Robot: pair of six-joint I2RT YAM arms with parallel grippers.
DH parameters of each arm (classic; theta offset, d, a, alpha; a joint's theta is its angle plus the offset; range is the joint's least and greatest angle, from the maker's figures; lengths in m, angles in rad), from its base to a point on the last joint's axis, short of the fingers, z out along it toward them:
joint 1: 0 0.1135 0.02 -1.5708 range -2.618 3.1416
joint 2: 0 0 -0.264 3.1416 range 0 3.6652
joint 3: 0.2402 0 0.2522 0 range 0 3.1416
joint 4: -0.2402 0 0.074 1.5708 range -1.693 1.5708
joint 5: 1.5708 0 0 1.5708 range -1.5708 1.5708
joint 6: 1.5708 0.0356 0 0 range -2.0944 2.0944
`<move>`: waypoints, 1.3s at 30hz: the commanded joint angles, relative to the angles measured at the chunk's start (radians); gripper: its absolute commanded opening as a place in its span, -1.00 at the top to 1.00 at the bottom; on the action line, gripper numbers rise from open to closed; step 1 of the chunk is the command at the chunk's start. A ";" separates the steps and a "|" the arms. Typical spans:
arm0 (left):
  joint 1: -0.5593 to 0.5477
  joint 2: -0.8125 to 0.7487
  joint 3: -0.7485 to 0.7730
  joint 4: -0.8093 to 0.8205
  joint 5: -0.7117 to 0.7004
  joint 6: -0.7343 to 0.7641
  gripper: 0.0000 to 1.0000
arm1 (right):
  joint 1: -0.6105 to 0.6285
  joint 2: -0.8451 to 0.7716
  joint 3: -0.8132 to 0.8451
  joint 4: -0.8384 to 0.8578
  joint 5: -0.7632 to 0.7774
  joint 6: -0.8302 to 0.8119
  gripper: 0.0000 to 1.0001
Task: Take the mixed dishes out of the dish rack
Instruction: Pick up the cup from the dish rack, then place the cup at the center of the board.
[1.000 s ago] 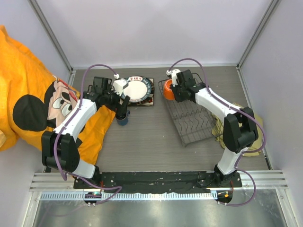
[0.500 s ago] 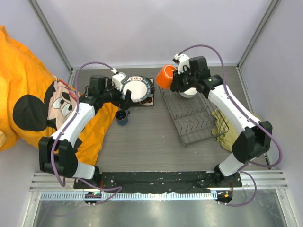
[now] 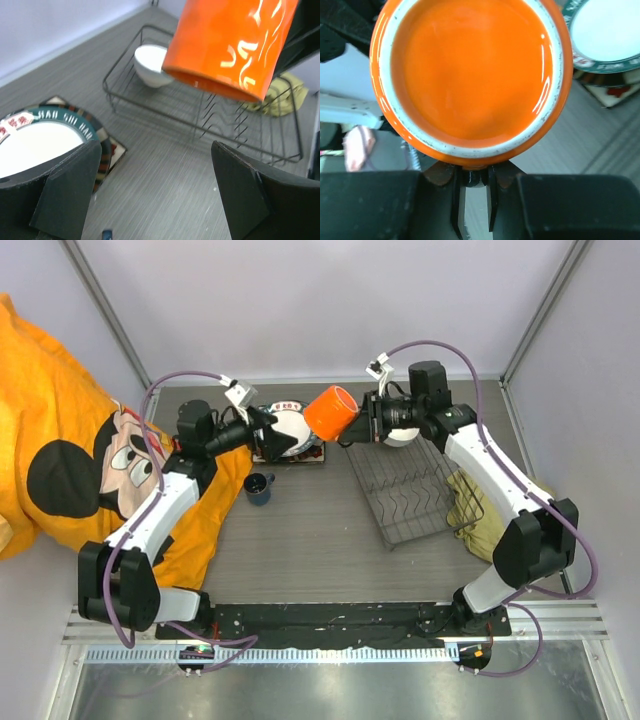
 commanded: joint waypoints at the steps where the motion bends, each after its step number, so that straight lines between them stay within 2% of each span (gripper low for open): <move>1: 0.002 -0.025 -0.033 0.348 0.069 -0.216 -0.92 | 0.003 -0.074 -0.044 0.290 -0.221 0.158 0.98; 5: -0.001 -0.014 -0.068 0.483 0.078 -0.336 -0.86 | 0.004 -0.076 -0.098 0.396 -0.292 0.238 0.98; 9: -0.020 -0.009 -0.088 0.541 0.073 -0.372 -0.81 | 0.003 -0.074 -0.159 0.626 -0.345 0.420 0.98; 12: -0.040 -0.009 -0.105 0.571 0.052 -0.372 -0.76 | 0.003 -0.061 -0.197 0.860 -0.375 0.575 0.98; 16: -0.066 -0.005 -0.114 0.594 0.018 -0.362 -0.72 | 0.004 -0.050 -0.263 1.130 -0.384 0.825 0.98; 18: -0.075 -0.002 -0.111 0.600 0.000 -0.359 -0.69 | 0.004 -0.044 -0.273 1.245 -0.386 0.890 0.98; 33: -0.116 0.018 -0.091 0.641 -0.059 -0.502 -0.46 | 0.020 -0.051 -0.331 1.316 -0.369 0.921 0.98; 39: -0.126 0.047 -0.074 0.649 -0.069 -0.559 -0.21 | 0.032 -0.045 -0.336 1.301 -0.369 0.902 0.98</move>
